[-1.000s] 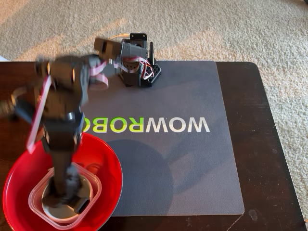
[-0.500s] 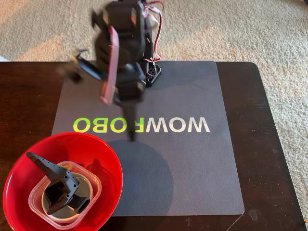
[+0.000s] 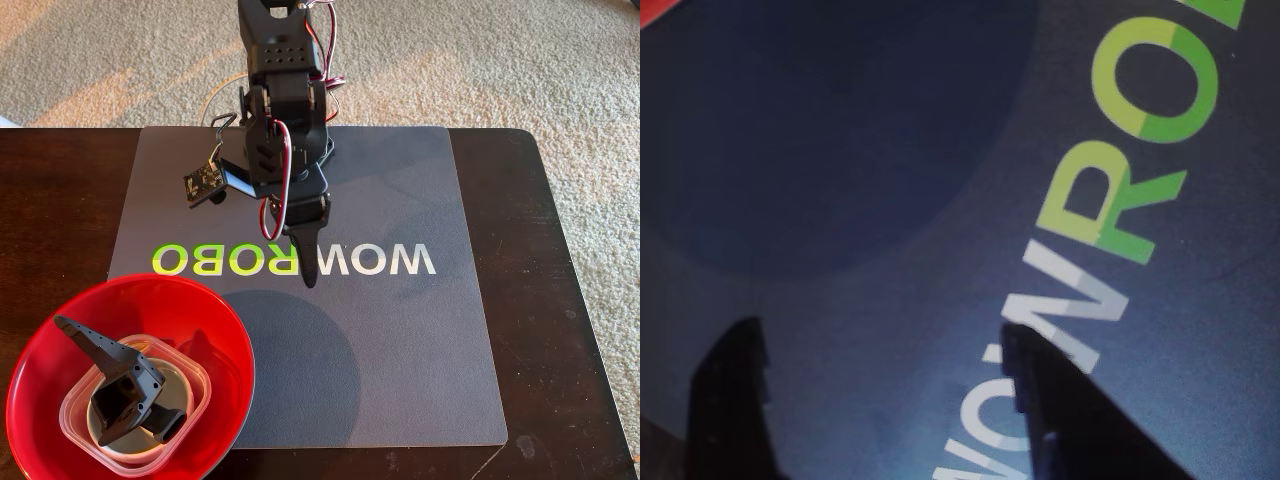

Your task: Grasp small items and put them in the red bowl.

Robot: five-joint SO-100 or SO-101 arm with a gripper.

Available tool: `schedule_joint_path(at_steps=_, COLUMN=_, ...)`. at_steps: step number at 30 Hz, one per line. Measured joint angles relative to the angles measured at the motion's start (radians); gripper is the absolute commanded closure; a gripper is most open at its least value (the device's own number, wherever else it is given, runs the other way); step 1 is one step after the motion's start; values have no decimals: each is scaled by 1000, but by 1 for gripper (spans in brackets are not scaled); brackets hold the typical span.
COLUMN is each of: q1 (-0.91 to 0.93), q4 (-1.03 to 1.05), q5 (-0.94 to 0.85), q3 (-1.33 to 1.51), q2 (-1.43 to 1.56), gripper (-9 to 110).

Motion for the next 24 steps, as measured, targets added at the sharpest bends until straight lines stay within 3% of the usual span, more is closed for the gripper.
schedule_joint_path(at_steps=7, q1=-5, q4=-69, q5=-5, q3=25, q2=-37, gripper=71)
schedule_joint_path(at_steps=13, q1=46, q4=-140, q5=-17, q3=37, q2=-152, gripper=85)
schedule_joint_path(at_steps=24, q1=37, q4=-264, q5=-31, q3=117, q2=-153, gripper=80)
